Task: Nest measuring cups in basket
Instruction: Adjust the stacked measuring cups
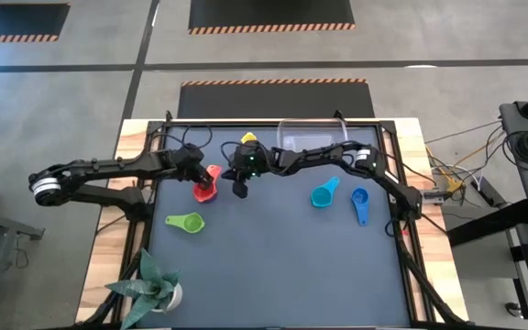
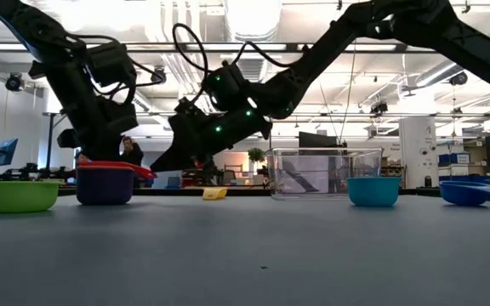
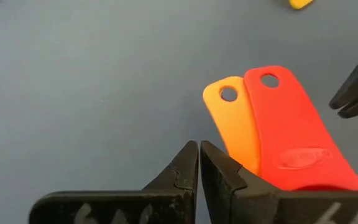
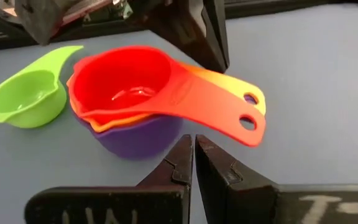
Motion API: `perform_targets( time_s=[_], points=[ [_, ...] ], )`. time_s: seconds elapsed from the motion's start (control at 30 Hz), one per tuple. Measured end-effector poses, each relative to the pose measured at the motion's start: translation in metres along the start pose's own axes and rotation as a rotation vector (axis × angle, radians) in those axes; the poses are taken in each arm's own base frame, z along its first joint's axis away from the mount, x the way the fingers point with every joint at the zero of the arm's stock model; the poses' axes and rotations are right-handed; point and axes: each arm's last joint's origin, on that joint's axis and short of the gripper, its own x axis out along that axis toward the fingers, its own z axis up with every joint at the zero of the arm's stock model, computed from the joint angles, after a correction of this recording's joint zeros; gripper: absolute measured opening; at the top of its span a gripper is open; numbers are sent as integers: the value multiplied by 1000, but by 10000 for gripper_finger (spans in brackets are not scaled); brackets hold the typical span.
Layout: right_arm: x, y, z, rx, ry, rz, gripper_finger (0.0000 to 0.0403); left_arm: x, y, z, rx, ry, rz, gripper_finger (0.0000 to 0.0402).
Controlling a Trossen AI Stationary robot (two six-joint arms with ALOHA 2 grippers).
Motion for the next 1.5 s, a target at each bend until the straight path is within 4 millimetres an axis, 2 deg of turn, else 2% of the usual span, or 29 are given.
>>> perform_targets(
  time_s=[0.5, 0.83, 1.5],
  points=[
    [0, 1, 0, -8, 5, -15, 9, 2, -3, 2, -17, -19, -67, 0],
    [5, 18, -5, -30, 36, 16, 9, 2, -3, 2, -18, -23, -70, 0],
    [4, 15, -4, -58, 17, -40, 9, 2, -4, 2, -14, -17, -100, 0]
  ],
)
